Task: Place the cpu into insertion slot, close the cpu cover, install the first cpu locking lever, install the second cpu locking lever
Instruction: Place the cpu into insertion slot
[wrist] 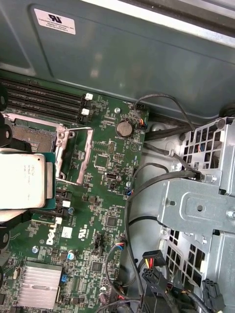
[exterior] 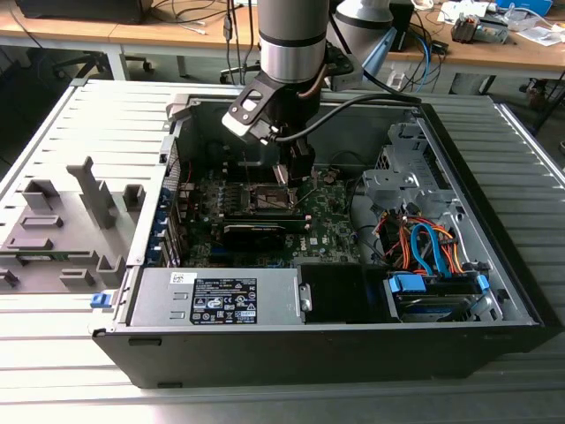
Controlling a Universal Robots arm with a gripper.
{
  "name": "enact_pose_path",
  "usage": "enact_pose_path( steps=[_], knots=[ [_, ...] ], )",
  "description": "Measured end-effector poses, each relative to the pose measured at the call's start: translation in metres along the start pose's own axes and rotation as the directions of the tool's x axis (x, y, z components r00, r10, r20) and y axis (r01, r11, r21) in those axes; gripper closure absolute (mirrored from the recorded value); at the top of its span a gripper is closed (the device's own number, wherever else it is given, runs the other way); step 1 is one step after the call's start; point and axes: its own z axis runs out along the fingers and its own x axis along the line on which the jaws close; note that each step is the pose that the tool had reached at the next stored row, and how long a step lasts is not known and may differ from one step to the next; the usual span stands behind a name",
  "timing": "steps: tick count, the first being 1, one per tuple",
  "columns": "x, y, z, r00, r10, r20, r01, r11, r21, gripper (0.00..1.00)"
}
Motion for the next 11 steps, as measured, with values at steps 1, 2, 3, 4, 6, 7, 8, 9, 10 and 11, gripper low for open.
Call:
enact_pose_path(
  steps=[1, 2, 3, 4, 6, 7, 8, 9, 10, 11],
  knots=[
    [0.0000, 0.0000, 0.0000, 1.0000, 0.001, 0.0000, -0.001, 1.0000, 0.0000, 0.46],
    [0.0000, 0.0000, 0.0000, 1.0000, 0.002, 0.0001, -0.002, 1.0000, -0.0001, 0.46],
    [0.0000, 0.0000, 0.0000, 1.0000, 0.003, 0.0003, -0.003, 1.0000, 0.0000, 0.46],
    [0.0000, 0.0000, 0.0000, 1.0000, 0.003, 0.0003, -0.003, 1.0000, 0.0000, 0.46],
    [0.0000, 0.0000, 0.0000, 1.0000, 0.004, 0.0004, -0.004, 1.0000, -0.0001, 0.46],
    [0.0000, 0.0000, 0.0000, 1.0000, 0.005, 0.0004, -0.005, 1.0000, -0.0001, 0.46],
    [0.0000, 0.0000, 0.0000, 1.0000, 0.006, 0.0005, -0.006, 1.0000, -0.0001, 0.46],
    [0.0000, 0.0000, 0.0000, 1.0000, 0.008, 0.0006, -0.008, 1.0000, -0.0001, 0.46],
    [0.0000, 0.0000, 0.0000, 1.0000, 0.008, 0.0006, -0.008, 1.0000, -0.0001, 0.46],
    [0.0000, 0.0000, 0.0000, 1.0000, 0.009, 0.0007, -0.009, 1.0000, -0.0002, 0.46]
  ],
)
